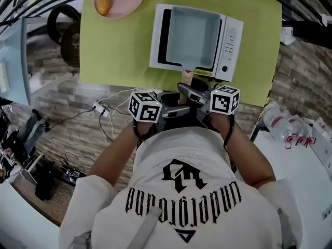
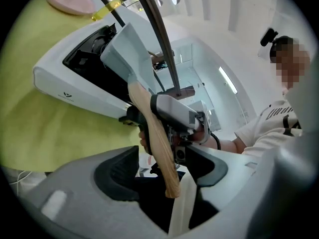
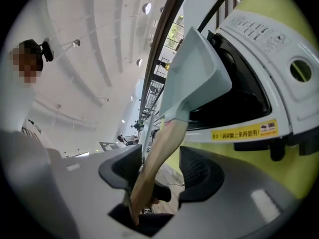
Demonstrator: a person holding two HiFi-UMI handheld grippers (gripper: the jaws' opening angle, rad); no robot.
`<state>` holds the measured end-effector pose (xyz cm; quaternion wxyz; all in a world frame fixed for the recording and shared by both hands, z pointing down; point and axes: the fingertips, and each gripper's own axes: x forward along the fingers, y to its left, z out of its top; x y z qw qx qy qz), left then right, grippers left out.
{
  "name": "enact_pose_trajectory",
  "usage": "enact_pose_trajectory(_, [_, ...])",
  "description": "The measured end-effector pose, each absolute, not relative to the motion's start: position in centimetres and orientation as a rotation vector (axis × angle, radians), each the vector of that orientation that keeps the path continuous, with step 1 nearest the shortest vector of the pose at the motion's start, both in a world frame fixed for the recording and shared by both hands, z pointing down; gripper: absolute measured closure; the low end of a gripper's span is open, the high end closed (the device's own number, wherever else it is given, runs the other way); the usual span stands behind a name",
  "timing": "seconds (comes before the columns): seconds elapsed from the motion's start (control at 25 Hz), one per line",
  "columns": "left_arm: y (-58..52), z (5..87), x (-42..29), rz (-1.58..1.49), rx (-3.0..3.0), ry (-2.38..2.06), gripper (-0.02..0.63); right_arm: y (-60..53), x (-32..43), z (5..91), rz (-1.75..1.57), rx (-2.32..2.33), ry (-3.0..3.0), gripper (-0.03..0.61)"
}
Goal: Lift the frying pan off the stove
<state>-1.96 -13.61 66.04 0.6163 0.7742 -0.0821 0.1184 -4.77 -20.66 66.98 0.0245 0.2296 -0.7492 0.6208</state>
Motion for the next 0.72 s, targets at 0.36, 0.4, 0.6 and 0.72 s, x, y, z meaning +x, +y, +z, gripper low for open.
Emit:
enact_pose_trajectory(0.36, [-13.3,66.2,-1.5,0.271,1.777,-0.140,0.454,-20.7,-6.3,67.2,2.017,0.617,-2.342,0.402])
enact_pose_trajectory(0.4, [-13.3,66.2,-1.5,0.270,1.778,-0.139,0.457,-20.8,-6.5,67.1,2.027,0.608,-2.346,0.413])
enact_pose_trajectory(0.6, [-13.1,66.4,-1.9,0.271,1.777,-0.134,0.466,-20.7,-7.0,67.1,2.081,0.579,-2.350,0.431])
enact_pose_trajectory(0.72, [-13.0,66.6,-2.0,0.269,1.773,-0.127,0.471,-20.7,-7.2,67.0,2.111,0.577,-2.345,0.440])
